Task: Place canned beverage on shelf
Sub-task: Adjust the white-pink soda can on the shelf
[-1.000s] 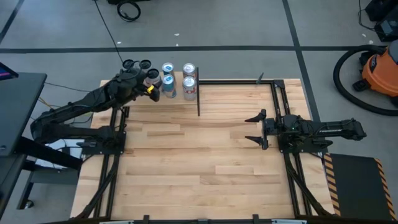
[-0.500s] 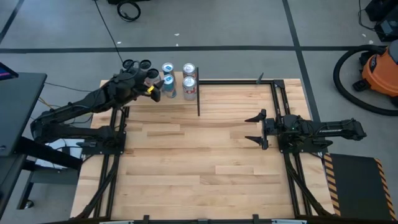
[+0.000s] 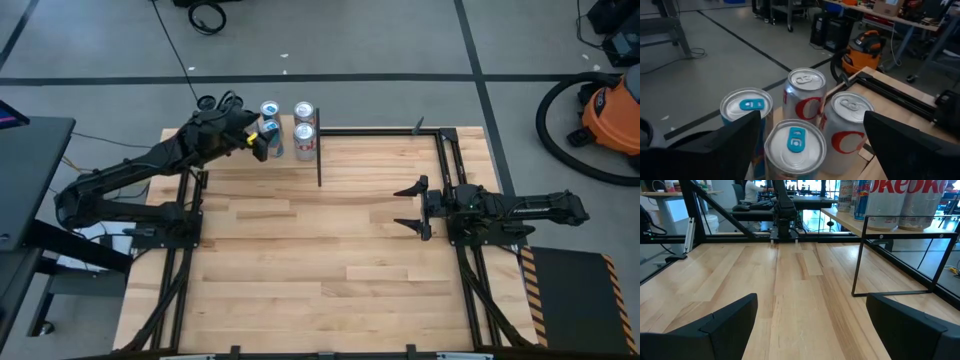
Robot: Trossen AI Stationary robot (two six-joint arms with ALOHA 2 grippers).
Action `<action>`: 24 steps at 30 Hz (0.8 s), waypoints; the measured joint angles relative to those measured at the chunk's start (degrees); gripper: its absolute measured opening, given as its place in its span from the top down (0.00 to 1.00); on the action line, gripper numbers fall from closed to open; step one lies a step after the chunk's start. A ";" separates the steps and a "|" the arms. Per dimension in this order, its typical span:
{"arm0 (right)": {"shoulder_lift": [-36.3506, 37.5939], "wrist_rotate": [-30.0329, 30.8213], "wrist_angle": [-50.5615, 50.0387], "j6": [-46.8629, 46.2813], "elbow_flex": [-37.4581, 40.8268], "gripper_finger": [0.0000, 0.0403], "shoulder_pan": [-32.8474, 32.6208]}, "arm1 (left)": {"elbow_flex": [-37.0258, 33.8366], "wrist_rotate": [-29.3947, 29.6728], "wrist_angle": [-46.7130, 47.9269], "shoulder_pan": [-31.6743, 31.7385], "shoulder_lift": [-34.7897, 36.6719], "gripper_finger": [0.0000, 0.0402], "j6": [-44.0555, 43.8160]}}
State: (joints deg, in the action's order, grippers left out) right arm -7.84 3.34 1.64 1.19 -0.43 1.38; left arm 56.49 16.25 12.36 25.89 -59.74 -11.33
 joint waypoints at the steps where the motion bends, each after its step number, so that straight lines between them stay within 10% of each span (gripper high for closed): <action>1: -0.01 0.00 -0.01 0.00 0.01 0.05 0.00 | 0.00 -0.02 -0.24 0.00 -0.04 0.10 0.01; 24: -0.02 0.01 -0.01 0.00 0.00 0.05 -0.01 | 0.26 0.96 2.25 -0.37 -1.98 0.10 -2.36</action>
State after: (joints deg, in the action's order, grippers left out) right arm -7.85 3.35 1.63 1.19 -0.43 1.37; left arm 56.75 17.21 14.62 25.52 -61.71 -13.69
